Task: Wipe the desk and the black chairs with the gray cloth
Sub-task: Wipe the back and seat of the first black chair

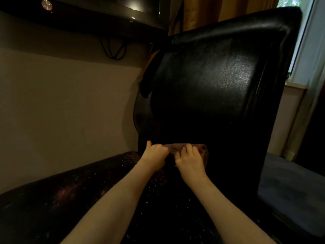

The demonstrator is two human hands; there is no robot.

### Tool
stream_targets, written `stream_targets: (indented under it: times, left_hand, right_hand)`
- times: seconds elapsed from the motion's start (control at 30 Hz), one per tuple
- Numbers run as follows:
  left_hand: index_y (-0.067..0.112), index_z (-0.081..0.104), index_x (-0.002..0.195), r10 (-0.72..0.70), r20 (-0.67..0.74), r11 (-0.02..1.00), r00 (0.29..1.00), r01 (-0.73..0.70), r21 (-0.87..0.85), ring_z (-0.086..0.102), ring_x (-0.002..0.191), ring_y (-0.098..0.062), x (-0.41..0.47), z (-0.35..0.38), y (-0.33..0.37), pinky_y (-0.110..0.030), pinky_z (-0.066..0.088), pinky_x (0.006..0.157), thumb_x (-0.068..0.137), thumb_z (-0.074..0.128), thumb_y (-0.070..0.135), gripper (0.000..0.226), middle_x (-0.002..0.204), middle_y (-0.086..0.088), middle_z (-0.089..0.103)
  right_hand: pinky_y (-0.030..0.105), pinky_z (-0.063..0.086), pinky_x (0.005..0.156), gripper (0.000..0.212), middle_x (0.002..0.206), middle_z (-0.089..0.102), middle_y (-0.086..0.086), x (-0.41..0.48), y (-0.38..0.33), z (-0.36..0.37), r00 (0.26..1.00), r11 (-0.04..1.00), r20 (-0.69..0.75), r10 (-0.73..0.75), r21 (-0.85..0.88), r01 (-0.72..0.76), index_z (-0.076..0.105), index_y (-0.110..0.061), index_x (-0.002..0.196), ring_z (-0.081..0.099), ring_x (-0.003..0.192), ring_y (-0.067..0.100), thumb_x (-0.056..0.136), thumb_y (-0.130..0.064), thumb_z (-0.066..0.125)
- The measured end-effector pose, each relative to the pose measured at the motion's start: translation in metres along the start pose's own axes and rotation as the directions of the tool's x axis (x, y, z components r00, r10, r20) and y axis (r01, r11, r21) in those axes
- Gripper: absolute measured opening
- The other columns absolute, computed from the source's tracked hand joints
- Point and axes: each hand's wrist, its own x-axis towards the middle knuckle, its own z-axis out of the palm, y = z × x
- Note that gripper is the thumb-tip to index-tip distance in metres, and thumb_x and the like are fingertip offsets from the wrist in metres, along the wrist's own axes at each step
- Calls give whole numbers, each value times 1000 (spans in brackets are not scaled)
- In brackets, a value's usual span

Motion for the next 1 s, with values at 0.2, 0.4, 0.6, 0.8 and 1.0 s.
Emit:
stream_targets:
  times: [0.2, 0.4, 0.6, 0.8, 1.0]
  left_hand:
    - [14, 49, 121, 100, 1, 989, 995, -100, 113, 47, 119, -26, -19, -20, -8, -46, 27, 101, 89, 47, 10, 32, 122, -7, 54]
    - [20, 47, 127, -6, -329, 995, 944, 39, 93, 46, 122, -20, -13, -73, -44, -37, 29, 94, 89, 47, 21, 38, 130, 1, 53]
    - [23, 47, 130, -130, -473, 991, 871, 126, -40, 51, 118, -22, 9, -125, -84, -40, 30, 93, 92, 48, 18, 39, 127, 1, 57]
    - [26, 49, 128, -180, -387, 982, 904, 189, -16, 59, 106, -26, 28, -126, -132, -44, 32, 96, 95, 45, 23, 33, 116, 0, 63]
    - [25, 47, 132, -155, -423, 987, 893, 159, -25, 55, 114, -30, 38, -136, -144, -45, 32, 98, 93, 48, 21, 39, 124, -5, 59]
  right_hand:
    - [36, 33, 93, 32, 118, 58, 8, -11, -2, -10, 999, 981, 49, -7, 192, -3, 50, -12, 125, 37, 122, 29, 96, -23, 46]
    - [28, 46, 59, 31, 69, 68, 3, 37, 23, -61, 934, 989, -353, 59, 149, -6, 73, -16, 79, 62, 74, 26, 55, -28, 57]
    - [25, 49, 62, 45, 87, 72, 10, 103, 40, -112, 915, 1000, -404, 5, 27, 7, 75, -16, 80, 66, 76, 30, 68, -27, 34]
    - [24, 47, 59, 51, 82, 72, 9, 148, 17, -116, 919, 995, -385, -88, 9, 99, 76, -16, 75, 66, 72, 27, 70, -25, 26]
    - [23, 45, 59, 41, 77, 71, 5, 175, 30, -120, 898, 985, -409, -158, -128, 115, 76, -20, 78, 65, 71, 27, 75, -24, 36]
